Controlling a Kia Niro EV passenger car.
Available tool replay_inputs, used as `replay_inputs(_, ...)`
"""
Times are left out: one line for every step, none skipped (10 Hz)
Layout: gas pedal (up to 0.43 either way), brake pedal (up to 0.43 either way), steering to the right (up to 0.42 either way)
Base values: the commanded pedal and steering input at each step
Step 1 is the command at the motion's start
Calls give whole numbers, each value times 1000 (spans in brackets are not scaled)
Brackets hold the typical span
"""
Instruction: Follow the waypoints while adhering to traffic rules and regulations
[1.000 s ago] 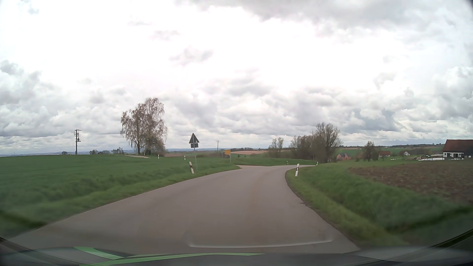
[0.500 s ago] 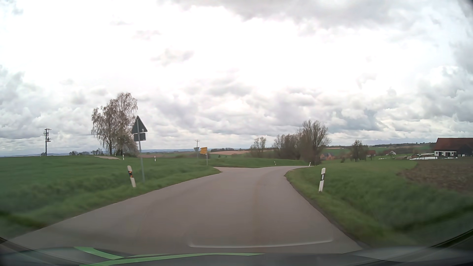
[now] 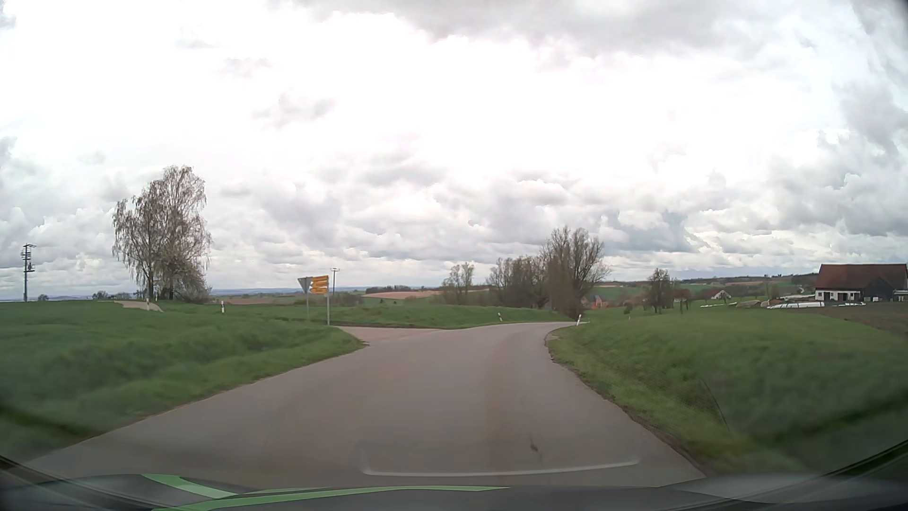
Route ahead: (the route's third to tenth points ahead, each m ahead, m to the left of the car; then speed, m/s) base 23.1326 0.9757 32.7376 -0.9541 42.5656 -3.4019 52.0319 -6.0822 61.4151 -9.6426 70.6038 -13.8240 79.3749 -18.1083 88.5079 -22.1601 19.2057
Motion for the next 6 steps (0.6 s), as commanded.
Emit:
replay_inputs(87,0,40)
replay_inputs(87,0,40)
replay_inputs(98,0,40)
replay_inputs(98,0,40)
replay_inputs(98,0,40)
replay_inputs(98,0,40)
